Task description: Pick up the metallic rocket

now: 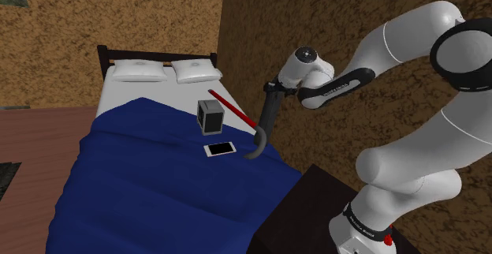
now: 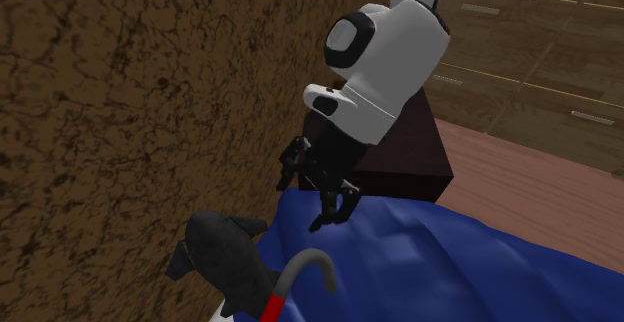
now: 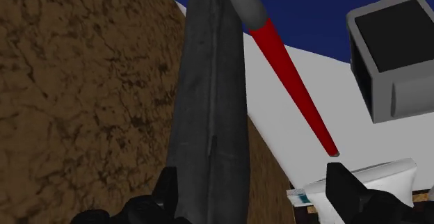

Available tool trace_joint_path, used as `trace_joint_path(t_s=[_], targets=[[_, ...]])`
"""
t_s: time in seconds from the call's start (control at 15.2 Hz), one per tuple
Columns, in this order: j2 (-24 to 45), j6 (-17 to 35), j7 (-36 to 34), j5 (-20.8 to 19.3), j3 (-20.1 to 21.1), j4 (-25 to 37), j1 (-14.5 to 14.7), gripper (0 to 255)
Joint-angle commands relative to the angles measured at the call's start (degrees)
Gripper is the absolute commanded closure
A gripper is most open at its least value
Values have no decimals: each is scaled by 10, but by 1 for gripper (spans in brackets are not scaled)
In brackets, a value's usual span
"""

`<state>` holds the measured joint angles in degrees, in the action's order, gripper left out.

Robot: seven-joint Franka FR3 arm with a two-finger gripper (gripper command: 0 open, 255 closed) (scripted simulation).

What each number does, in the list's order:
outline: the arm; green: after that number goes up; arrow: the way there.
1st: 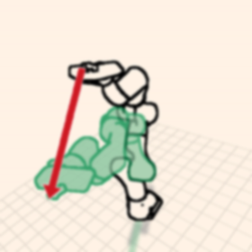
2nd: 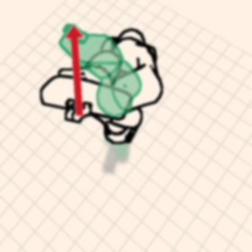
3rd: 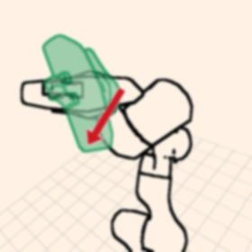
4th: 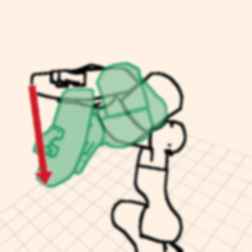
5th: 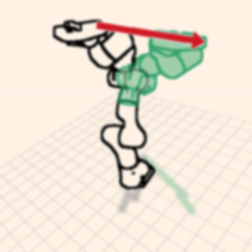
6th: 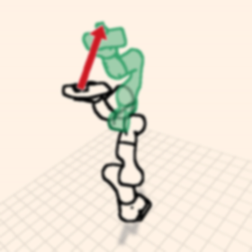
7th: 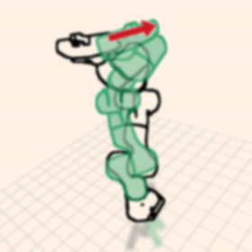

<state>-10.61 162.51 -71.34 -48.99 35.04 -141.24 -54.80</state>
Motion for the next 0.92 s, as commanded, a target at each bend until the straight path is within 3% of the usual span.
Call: trace_joint_path(t_s=[0.0,0.2,0.73,0.86], targets=[[32,-3,-118,-116,34,33,-57,0],[91,-37,-266,-265,52,87,-92,0],[150,-62,-376,-389,48,96,-83,0],[150,-62,-376,-389,48,96,-83,0]])
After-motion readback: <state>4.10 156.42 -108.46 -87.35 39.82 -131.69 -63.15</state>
